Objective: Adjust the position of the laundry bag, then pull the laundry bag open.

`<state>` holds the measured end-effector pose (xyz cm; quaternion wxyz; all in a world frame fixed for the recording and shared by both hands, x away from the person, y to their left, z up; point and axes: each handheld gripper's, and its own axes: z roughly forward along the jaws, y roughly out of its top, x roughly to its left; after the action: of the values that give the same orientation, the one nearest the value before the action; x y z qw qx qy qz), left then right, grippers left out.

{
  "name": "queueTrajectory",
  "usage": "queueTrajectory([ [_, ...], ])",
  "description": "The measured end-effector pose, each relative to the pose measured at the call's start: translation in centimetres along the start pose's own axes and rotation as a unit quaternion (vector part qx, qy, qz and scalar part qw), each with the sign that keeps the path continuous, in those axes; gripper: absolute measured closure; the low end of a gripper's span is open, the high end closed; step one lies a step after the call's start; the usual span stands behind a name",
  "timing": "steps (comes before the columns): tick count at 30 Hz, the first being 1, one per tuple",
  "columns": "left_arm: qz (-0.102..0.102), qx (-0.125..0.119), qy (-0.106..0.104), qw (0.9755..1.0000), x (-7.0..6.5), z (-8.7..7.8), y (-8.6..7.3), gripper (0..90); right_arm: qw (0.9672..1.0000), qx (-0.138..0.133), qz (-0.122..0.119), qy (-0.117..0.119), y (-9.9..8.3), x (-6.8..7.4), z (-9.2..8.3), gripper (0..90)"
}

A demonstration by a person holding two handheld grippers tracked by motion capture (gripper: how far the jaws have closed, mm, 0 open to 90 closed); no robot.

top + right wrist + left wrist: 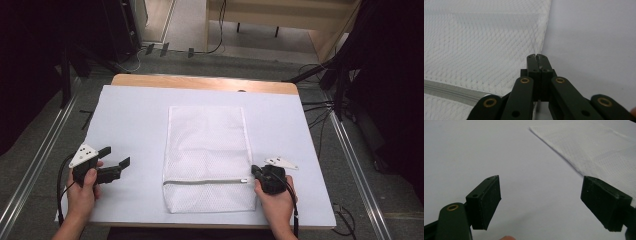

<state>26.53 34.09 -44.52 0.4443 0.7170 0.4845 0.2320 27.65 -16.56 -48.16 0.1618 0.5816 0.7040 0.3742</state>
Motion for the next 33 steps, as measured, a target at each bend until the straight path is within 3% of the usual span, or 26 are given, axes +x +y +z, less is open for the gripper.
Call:
queueTrajectory([
  [2, -0.003, -0.002, 0.001, 1.0000, 0.1, 0.0, 0.0, 16.6, 0.9999, -0.003, -0.007, 0.007, 0.0, -0.1, -0.3, 89.5],
  [4, -0.002, -0.002, 0.004, 1.0000, 0.1, -0.1, 0.0, 16.6, 0.9996, -0.007, -0.009, 0.027, 0.0, -0.2, -0.7, 80.5],
  [8, 0.003, -0.001, 0.006, 1.0000, -0.1, -0.3, -0.1, 16.6, 0.9992, -0.017, -0.017, 0.031, -0.3, -0.3, -1.6, 71.3],
  [18, 0.008, -0.006, 0.002, 0.9999, -0.9, -0.6, 0.2, 16.6, 0.9981, -0.024, 0.015, 0.055, -0.8, -0.4, -3.2, 55.2],
  [25, 0.019, -0.013, -0.018, 0.9996, -2.2, -0.1, 0.6, 16.6, 0.9987, 0.000, 0.002, 0.051, -1.5, 0.8, -3.4, 48.0],
  [28, 0.024, -0.011, -0.020, 0.9995, -2.4, 0.0, 0.7, 16.6, 0.9984, 0.015, -0.006, 0.054, -1.9, 1.0, -3.3, 47.3],
  [33, 0.021, -0.011, -0.021, 0.9995, -2.4, 0.0, 0.7, 16.6, 0.9985, 0.033, -0.018, 0.039, -2.4, 1.4, -3.0, 47.2],
])
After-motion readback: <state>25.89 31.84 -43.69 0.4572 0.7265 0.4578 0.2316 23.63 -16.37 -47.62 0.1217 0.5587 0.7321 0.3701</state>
